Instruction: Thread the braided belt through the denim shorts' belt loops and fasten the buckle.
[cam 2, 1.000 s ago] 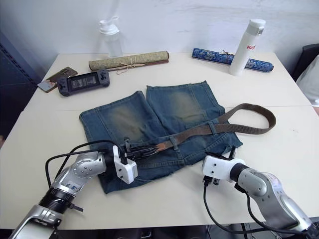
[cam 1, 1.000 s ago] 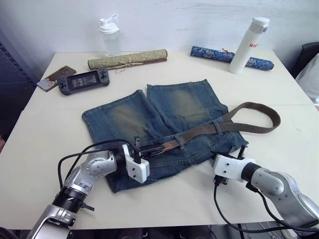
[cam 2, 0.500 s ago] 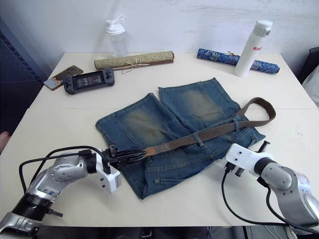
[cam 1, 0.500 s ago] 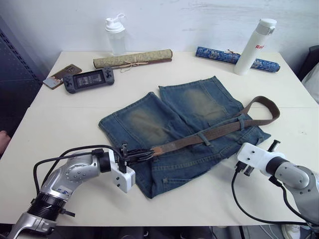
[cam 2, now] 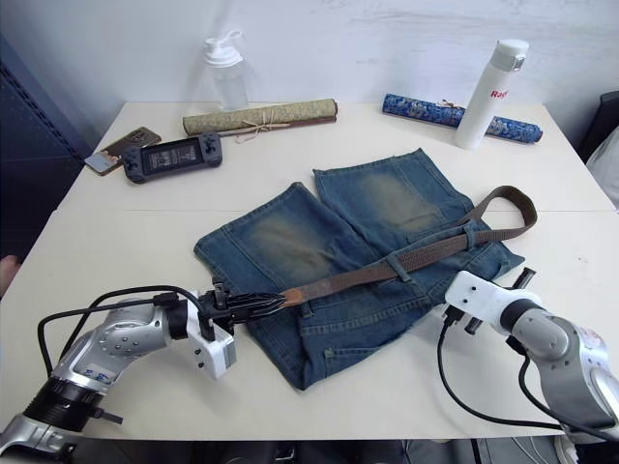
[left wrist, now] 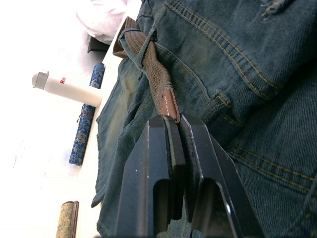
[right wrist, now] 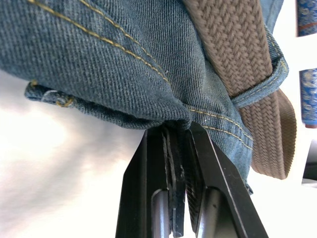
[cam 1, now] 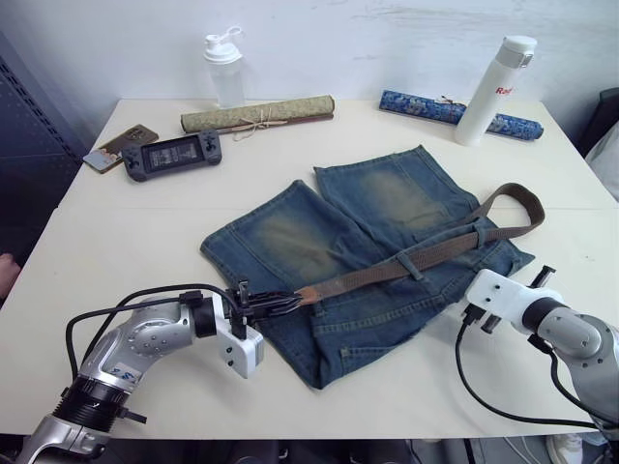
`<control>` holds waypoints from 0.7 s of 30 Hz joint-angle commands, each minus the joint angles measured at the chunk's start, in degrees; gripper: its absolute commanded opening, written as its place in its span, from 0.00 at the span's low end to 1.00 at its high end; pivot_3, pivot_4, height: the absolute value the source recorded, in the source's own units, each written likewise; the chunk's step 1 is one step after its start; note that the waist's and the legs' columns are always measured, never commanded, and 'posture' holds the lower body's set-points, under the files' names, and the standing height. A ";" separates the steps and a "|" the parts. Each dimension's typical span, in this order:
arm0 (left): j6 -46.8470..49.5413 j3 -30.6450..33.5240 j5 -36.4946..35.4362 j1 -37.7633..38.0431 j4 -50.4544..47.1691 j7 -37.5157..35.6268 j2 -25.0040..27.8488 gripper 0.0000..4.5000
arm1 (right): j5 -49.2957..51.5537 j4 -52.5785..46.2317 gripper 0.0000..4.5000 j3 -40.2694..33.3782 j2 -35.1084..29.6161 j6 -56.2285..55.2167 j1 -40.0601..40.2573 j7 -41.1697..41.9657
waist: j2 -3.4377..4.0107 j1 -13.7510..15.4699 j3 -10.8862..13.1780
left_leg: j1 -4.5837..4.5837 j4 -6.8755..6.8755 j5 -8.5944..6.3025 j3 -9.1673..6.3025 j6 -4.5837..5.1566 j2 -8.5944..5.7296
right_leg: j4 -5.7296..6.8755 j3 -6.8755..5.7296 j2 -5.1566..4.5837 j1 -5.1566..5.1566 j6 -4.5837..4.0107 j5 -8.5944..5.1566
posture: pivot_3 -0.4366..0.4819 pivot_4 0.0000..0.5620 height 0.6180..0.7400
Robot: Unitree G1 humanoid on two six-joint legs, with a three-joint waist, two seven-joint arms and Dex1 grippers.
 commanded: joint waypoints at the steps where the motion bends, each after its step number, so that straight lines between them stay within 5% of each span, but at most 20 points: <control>1: -0.42 0.70 -1.97 -0.72 -1.28 -0.11 0.14 0.00 | -2.02 0.76 0.01 -2.64 -0.90 -0.73 -0.73 -1.51 | 0.00 -0.01 0.00 | 0.00 0.00 0.00 0.00 0.00 0.00 | 0.00 0.00 0.00 0.00 0.00 0.00 | 0.48 0.27 0.82; 11: -0.20 0.34 -2.51 -0.93 -1.37 -0.68 -0.32 0.00 | 2.88 -5.29 0.01 -7.16 4.37 5.13 -0.35 -0.47 | 0.02 -0.09 0.00 | 0.00 -0.01 0.00 0.01 0.00 0.00 | 0.02 0.02 0.02 -0.02 0.00 0.00 | 0.48 0.27 0.82; 16: -0.55 0.46 -2.97 -1.02 -1.06 -0.88 -0.25 0.00 | 13.36 -12.92 0.42 -16.29 4.47 14.68 1.20 8.05 | 0.03 -0.09 0.01 | -0.01 -0.02 0.00 -0.01 0.00 0.01 | 0.02 0.01 0.02 -0.01 0.00 0.00 | 0.48 0.27 0.82; 21: -1.06 0.64 -3.40 -1.15 -0.52 -0.83 -0.40 0.00 | 37.06 -21.33 0.94 -29.89 6.17 43.37 -8.35 16.19 | 0.06 -0.44 0.02 | 0.00 -0.02 -0.02 -0.04 0.03 0.07 | -0.01 0.12 -0.03 -0.01 -0.01 0.00 | 0.48 0.27 0.82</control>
